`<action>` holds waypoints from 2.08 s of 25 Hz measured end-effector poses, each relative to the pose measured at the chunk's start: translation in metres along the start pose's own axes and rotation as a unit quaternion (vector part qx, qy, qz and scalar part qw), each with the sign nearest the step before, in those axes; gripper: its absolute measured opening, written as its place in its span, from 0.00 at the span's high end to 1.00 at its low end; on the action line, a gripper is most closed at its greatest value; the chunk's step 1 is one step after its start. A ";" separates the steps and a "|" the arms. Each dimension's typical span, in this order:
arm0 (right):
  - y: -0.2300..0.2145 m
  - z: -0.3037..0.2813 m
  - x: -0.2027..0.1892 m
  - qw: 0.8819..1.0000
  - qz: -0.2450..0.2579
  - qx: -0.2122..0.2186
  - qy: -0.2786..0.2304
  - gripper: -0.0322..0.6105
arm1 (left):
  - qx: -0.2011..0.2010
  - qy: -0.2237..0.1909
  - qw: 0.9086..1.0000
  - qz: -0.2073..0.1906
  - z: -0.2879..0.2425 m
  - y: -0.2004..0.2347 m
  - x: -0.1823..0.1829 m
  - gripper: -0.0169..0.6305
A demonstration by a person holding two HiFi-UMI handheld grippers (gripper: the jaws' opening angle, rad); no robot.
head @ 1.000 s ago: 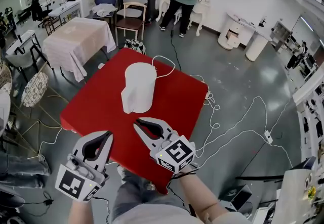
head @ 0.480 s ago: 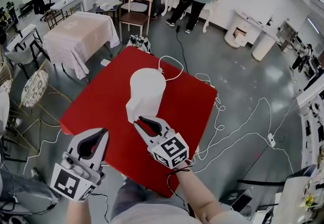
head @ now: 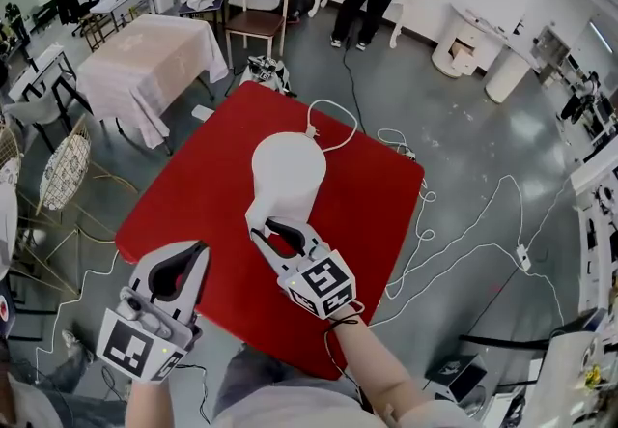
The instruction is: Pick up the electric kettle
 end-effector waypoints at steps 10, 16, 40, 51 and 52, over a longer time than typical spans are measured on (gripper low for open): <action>-0.001 -0.027 -0.003 1.000 -0.012 0.009 -0.009 0.77 | -0.009 0.012 1.000 0.003 -0.008 0.017 -0.003 0.96; 0.000 -0.047 -0.003 1.000 -0.015 0.006 -0.002 0.77 | -0.009 0.020 1.000 0.004 -0.011 0.029 -0.004 0.96; 0.002 -0.066 0.000 0.999 0.044 -0.025 0.000 0.89 | -0.008 0.037 0.999 0.003 -0.014 0.060 -0.009 0.96; 0.005 -0.049 0.026 0.997 0.074 -0.010 -0.025 0.88 | -0.009 0.035 0.999 -0.005 -0.015 0.058 -0.005 0.96; 0.006 -0.047 0.033 0.996 0.080 -0.006 -0.030 0.88 | -0.011 0.034 0.999 -0.004 -0.016 0.057 -0.005 0.96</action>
Point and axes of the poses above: the fingertips, and each gripper's own axes: z backward along the fingers, y to its left, x out of its top, the point moved 8 cm from there along z, backward along the fingers, and after that the axes turned 14 degrees about z, right-handed, at the moved point
